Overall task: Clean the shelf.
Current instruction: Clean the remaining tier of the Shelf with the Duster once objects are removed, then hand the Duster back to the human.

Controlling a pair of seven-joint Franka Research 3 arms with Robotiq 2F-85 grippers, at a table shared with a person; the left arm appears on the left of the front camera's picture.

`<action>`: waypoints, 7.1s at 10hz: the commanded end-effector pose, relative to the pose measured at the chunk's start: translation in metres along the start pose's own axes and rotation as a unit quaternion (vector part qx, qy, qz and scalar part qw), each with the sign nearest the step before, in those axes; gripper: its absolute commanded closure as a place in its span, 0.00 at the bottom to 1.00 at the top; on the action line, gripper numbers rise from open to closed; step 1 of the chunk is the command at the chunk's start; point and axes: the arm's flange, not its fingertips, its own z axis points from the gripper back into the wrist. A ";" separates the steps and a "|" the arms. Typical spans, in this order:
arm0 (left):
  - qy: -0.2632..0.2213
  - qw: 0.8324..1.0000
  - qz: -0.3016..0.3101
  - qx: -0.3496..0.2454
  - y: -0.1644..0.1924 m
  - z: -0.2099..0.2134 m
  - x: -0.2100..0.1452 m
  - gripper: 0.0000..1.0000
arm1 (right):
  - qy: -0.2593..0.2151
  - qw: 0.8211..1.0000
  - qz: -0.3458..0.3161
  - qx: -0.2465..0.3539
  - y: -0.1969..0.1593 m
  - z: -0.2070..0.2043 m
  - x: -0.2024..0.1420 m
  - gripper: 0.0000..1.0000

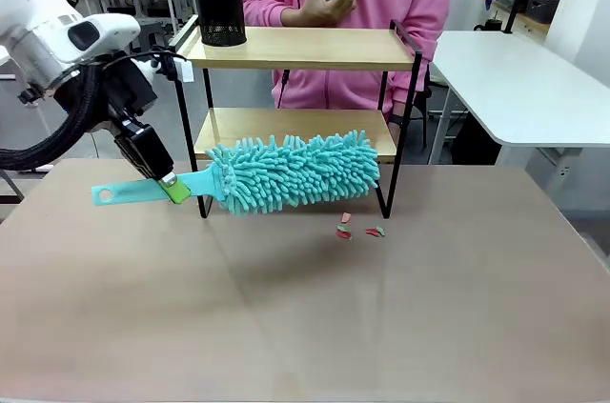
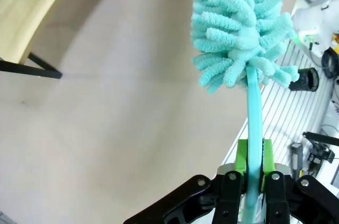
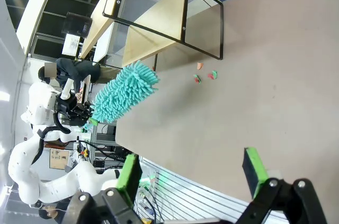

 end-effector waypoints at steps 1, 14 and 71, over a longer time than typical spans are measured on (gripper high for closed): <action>-0.026 0.999 0.004 -0.024 -0.013 0.002 -0.019 0.88 | -0.006 1.000 0.012 0.012 -0.001 -0.001 0.000 0.00; -0.450 0.809 0.330 -0.185 0.064 0.096 -0.303 0.88 | -0.006 1.000 0.012 0.012 -0.001 -0.001 0.000 0.00; 0.095 0.948 -0.087 -0.291 -0.077 -0.001 -0.042 0.88 | 0.471 0.807 0.186 0.303 0.217 -0.259 -0.065 0.00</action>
